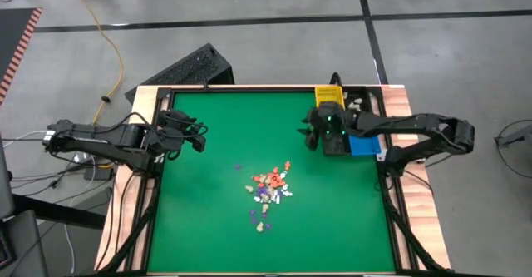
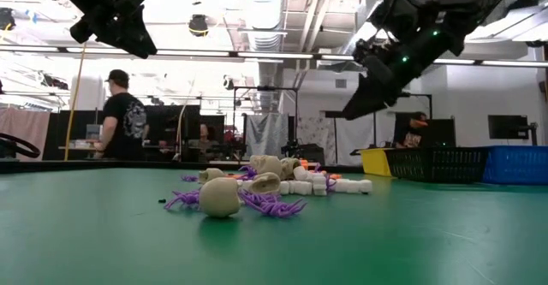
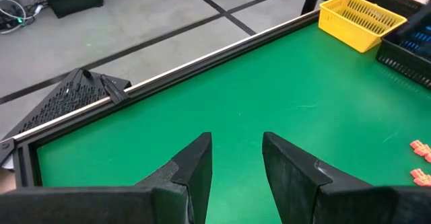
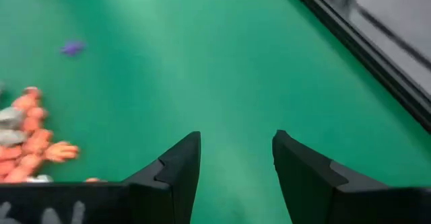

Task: Sort Halloween decoration
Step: Put the purple spider toy into the yellow basket

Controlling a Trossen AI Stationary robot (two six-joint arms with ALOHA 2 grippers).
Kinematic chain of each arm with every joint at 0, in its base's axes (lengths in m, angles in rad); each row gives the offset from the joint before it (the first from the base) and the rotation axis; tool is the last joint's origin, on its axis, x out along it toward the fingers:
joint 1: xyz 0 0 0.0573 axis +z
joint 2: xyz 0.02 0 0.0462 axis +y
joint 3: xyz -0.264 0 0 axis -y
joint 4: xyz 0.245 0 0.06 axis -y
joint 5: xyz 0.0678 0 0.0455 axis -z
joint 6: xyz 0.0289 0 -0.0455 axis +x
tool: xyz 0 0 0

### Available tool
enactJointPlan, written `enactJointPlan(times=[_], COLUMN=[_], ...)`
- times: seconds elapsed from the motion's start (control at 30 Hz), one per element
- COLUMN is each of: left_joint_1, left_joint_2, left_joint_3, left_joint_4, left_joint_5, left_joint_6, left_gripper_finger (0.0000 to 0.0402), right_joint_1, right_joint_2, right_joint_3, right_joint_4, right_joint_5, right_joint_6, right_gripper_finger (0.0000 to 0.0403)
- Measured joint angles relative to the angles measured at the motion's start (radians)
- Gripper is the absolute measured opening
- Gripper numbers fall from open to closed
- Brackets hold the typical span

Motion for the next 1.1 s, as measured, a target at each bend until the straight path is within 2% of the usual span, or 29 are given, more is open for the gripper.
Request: enactJointPlan(times=[0.1,0.27,0.37,0.43,0.57,0.7,0.87,1.1], left_joint_1=[0.000,0.000,-0.001,-0.002,-0.001,-0.002,-0.002,-0.002], left_joint_2=[0.000,0.000,0.001,0.005,0.012,0.021,0.030,0.031], left_joint_3=[0.000,0.000,0.000,0.000,0.000,0.000,0.000,0.000], left_joint_4=[0.000,0.004,0.012,0.015,0.016,0.018,0.017,0.012], left_joint_5=[0.000,-0.008,-0.009,-0.010,-0.014,-0.013,-0.008,0.000], left_joint_6=[0.000,0.002,0.003,0.003,0.003,0.003,0.003,0.003], left_gripper_finger=[0.0121,0.0121,0.0121,0.0121,0.0121,0.0121,0.0121,0.0121], right_joint_1=[0.080,0.190,0.252,0.286,0.324,0.324,0.313,0.314], right_joint_2=[0.027,0.165,0.290,0.377,0.533,0.659,0.795,0.944], right_joint_3=[0.000,0.015,0.067,0.126,0.268,0.423,0.624,0.828], right_joint_4=[0.108,0.398,0.490,0.516,0.515,0.485,0.348,0.123], right_joint_5=[0.021,0.092,0.163,0.171,0.155,0.021,-0.136,-0.194], right_joint_6=[0.014,0.073,0.015,-0.041,-0.115,-0.155,-0.194,-0.299], right_gripper_finger=[0.0203,0.0203,0.0203,0.0203,0.0203,0.0203,0.0203,0.0203])
